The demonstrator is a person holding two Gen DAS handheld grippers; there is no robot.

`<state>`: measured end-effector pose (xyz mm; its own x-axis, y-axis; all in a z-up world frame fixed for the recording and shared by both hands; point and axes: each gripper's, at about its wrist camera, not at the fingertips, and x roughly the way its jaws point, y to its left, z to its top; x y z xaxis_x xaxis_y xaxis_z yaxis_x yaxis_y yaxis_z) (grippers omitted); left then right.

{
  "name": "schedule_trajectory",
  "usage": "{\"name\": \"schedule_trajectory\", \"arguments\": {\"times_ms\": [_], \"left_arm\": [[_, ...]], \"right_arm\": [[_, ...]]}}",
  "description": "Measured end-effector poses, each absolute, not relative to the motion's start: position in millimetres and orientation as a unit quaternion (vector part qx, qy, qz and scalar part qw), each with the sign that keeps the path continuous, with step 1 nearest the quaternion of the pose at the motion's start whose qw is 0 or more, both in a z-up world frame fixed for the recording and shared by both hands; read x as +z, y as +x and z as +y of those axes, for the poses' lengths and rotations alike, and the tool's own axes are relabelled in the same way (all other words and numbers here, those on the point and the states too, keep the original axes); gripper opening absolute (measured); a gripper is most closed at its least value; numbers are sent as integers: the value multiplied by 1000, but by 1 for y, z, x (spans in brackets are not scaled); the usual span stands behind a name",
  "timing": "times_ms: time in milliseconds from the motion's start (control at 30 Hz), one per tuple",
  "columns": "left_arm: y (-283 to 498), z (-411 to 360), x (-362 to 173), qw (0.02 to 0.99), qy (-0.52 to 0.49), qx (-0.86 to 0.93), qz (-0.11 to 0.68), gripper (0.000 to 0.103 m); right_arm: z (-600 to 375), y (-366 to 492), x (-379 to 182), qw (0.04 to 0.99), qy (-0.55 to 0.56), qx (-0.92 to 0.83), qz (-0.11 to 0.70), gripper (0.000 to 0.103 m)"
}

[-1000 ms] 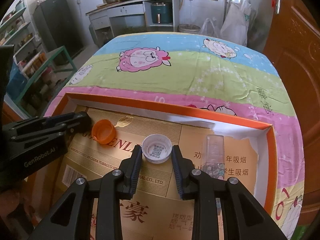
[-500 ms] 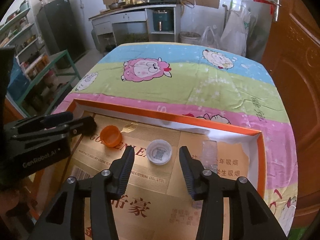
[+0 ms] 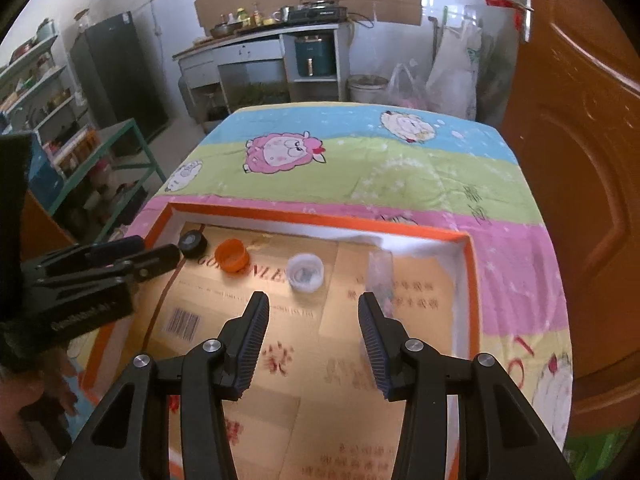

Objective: Organize rigid objects
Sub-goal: 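Withdraw both open tools from the box lid toward the remaining items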

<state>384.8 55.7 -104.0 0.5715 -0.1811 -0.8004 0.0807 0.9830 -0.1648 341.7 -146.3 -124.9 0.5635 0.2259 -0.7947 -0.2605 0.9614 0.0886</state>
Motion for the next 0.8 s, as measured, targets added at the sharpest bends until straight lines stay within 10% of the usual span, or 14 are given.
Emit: {"name": "schedule_trajectory", "arguments": {"times_ms": [800], "left_arm": [[252,54,-62,911,-57,-86,399,54]], "right_arm": [[-175,223,-97,895,9,112,431,48]]}}
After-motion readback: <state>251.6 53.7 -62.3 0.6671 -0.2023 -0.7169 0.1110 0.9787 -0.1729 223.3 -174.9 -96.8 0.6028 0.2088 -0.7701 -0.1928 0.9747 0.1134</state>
